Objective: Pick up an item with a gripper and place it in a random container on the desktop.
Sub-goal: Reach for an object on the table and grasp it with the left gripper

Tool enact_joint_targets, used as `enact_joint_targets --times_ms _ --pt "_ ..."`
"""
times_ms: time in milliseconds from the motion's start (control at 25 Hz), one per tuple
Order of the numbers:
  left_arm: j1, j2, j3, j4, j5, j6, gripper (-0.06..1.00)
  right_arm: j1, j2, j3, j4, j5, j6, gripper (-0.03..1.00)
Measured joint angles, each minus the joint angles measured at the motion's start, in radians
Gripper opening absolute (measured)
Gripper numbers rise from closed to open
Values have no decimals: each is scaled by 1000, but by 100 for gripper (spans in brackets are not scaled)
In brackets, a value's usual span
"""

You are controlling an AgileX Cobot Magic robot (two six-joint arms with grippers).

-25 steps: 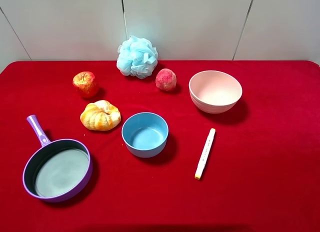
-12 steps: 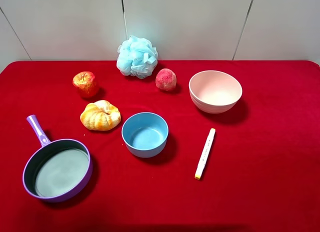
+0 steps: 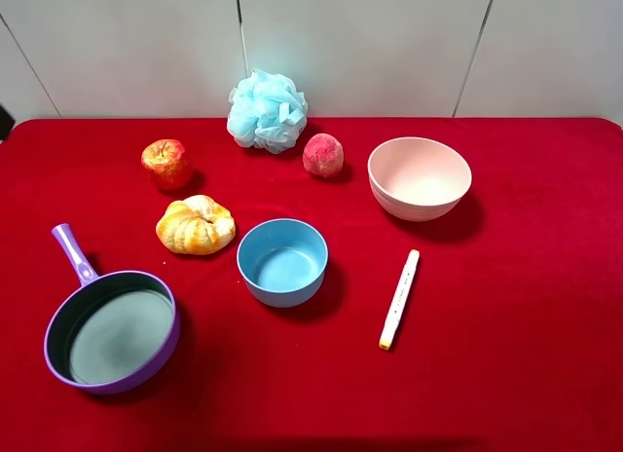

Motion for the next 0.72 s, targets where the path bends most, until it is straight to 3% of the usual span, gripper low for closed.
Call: enact_joint_targets --times_ms 720 --pt "-34 423 -307 -27 -18 2 99 0 0 0 0 0 0 69"
